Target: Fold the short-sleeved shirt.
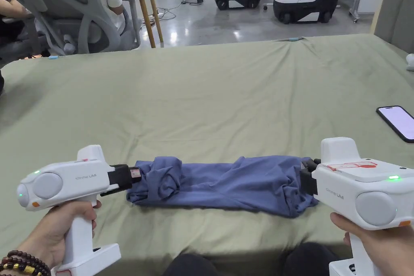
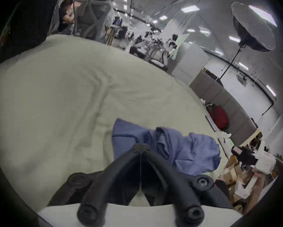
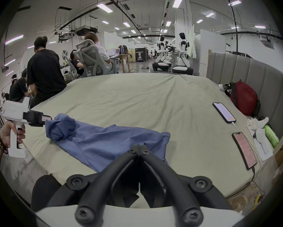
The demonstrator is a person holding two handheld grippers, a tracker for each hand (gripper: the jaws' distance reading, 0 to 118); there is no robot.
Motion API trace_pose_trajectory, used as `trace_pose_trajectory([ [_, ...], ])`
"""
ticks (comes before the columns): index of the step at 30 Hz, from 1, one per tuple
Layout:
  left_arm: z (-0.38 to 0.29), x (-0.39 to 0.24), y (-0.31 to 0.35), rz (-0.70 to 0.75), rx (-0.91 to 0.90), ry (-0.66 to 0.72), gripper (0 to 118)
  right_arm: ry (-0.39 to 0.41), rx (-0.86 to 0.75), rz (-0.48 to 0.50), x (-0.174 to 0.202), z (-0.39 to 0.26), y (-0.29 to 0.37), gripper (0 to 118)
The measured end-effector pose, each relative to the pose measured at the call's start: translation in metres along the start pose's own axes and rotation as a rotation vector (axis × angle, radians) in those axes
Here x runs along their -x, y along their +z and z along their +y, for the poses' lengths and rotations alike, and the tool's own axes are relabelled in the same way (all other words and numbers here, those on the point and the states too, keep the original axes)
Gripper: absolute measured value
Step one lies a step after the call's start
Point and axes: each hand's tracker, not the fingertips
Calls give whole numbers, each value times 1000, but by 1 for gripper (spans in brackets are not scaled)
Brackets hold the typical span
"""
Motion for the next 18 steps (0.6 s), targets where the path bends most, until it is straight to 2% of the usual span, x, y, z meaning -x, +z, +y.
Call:
trace_pose_trajectory([
  [3, -3, -13, -25, -47, 63, 24, 0, -2, 3, -9, -5, 0, 1, 0],
  [9, -12, -69, -75, -188, 153, -26, 0, -21, 13, -33, -16, -3, 1, 0],
  [13, -19, -96, -110, -135, 221, -178, 0, -39, 23, -44, -21, -5, 0, 0],
  [18, -6, -87, -86, -153, 181, -120, 0, -29, 19, -50, -20, -2, 3, 0],
])
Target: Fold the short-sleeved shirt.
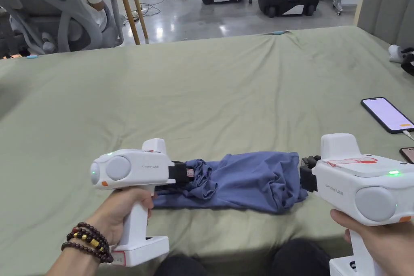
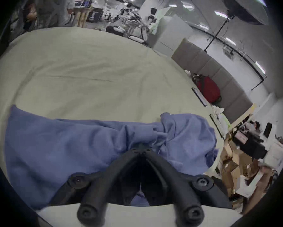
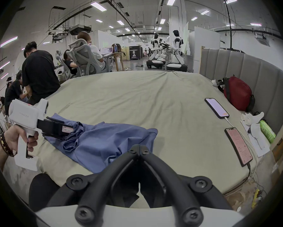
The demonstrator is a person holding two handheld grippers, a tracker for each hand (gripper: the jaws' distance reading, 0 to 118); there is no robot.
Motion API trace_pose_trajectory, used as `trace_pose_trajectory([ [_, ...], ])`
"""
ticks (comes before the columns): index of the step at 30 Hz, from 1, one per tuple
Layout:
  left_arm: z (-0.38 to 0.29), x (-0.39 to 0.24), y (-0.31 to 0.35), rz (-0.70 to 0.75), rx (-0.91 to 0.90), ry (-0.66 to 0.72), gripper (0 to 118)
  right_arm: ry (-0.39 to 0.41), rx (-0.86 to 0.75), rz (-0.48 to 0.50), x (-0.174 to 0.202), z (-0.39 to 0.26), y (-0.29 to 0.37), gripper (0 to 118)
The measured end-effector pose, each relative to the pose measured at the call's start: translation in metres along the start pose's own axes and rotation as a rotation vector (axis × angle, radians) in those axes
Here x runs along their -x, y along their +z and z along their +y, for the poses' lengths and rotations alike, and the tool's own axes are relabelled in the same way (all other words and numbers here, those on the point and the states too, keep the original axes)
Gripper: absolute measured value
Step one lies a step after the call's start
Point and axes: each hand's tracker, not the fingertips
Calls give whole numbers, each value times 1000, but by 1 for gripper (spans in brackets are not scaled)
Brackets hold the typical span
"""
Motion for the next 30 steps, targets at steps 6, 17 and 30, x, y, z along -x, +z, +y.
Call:
trace_pose_trajectory([
  [6, -3, 11, 77, 58, -154, 117, 0, 14, -62, 26, 17, 13, 12, 0],
  [17, -21, 62, 127, 96, -274, 346, 29, 27, -95, 149, 43, 20, 17, 0],
  [30, -29, 73, 58, 165, -149, 257, 16, 48, -59, 150, 42, 17, 6, 0],
])
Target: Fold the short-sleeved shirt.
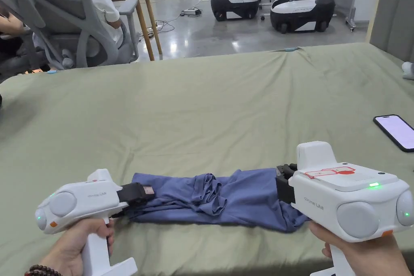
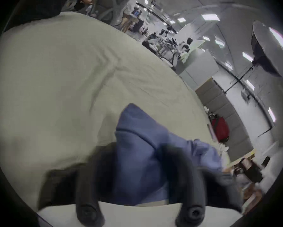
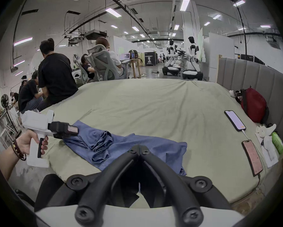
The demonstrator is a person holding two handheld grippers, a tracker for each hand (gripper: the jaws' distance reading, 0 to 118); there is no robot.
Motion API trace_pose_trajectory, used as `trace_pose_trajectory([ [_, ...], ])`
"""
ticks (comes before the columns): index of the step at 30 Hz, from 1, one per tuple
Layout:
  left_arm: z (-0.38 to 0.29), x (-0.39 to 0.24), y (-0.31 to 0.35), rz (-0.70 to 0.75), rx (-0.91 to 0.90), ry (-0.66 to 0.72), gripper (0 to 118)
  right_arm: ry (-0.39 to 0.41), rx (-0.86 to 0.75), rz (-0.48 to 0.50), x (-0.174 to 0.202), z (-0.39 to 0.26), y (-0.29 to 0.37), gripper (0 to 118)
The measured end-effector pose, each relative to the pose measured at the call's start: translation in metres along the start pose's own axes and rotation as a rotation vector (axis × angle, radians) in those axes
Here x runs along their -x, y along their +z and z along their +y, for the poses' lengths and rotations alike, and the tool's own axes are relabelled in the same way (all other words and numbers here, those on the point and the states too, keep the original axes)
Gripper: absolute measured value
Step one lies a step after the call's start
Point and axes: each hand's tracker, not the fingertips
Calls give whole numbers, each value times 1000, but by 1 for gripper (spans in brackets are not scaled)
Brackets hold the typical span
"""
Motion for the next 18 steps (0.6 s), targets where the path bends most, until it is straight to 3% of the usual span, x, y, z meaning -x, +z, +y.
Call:
trace_pose_trajectory([
  [1, -2, -4, -1, 48, -2, -41, 12, -1, 2, -2, 0, 0, -1, 0],
  [2, 0, -2, 3, -39, 22, -12, 12, -6, 4, -4, 0, -1, -2, 0],
  [6, 9, 12, 24, -71, -76, -56, 11, -15, 10, -7, 0, -2, -4, 0],
  [9, 17, 34, 43, -36, -97, 12, 11, -16, 10, -2, 2, -3, -2, 0],
  [14, 29, 93, 87, 246, -217, 111, 11, -10, 9, -7, 0, -5, 3, 0],
  [18, 28, 103, 103, 166, -201, 147, 10, -15, 9, -13, 1, -6, 3, 0],
])
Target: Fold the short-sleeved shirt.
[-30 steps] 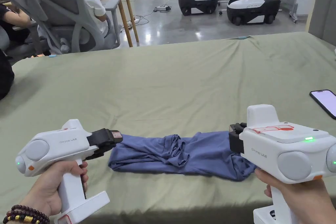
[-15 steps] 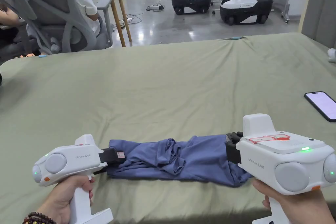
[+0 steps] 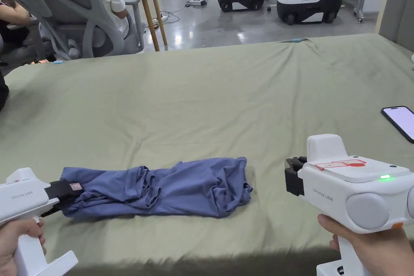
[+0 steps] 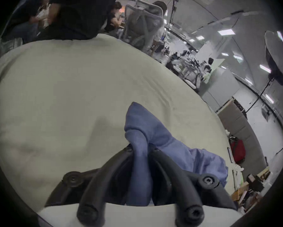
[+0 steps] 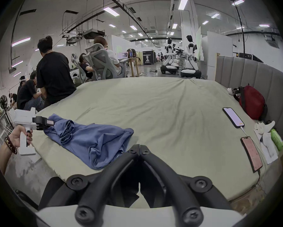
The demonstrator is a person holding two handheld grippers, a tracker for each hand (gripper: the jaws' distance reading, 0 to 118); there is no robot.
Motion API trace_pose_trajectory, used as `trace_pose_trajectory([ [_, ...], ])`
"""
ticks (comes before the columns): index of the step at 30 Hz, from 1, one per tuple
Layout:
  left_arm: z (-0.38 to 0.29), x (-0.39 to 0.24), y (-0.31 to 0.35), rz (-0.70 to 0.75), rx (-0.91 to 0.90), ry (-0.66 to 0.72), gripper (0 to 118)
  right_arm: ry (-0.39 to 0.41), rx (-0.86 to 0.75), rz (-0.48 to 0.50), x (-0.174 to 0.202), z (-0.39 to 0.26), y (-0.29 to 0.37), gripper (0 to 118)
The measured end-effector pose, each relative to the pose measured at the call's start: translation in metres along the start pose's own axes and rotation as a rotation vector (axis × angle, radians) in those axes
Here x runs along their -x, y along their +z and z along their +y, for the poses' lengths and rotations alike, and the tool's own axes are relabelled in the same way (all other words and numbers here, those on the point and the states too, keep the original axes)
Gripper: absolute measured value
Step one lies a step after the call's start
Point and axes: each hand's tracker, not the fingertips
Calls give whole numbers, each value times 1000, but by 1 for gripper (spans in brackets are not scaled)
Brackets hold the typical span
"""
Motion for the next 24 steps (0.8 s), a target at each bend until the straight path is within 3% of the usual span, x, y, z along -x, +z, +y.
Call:
trace_pose_trajectory([
  [2, -3, -20, 8, -9, -13, -48, 10, -5, 3, 4, 2, 0, -3, 0],
  [8, -10, -105, 32, -340, -7, -66, 10, 13, 15, 17, 9, -1, -6, 0],
  [13, -43, -186, 2, -480, 109, -117, 10, 20, 21, 17, 8, -3, -4, 0],
  [15, -62, -210, -32, -459, 171, -177, 10, 11, 21, 10, 4, -4, -2, 0],
  [19, -98, -223, -98, -280, 282, -265, 10, 4, 7, -10, -8, -5, 15, 0],
  [22, -108, -220, -106, -310, 290, -254, 12, 18, 6, -30, -15, -6, 24, 0],
  [24, -103, -220, -100, -330, 265, -252, 30, 33, 9, -44, -18, -7, 24, 0],
])
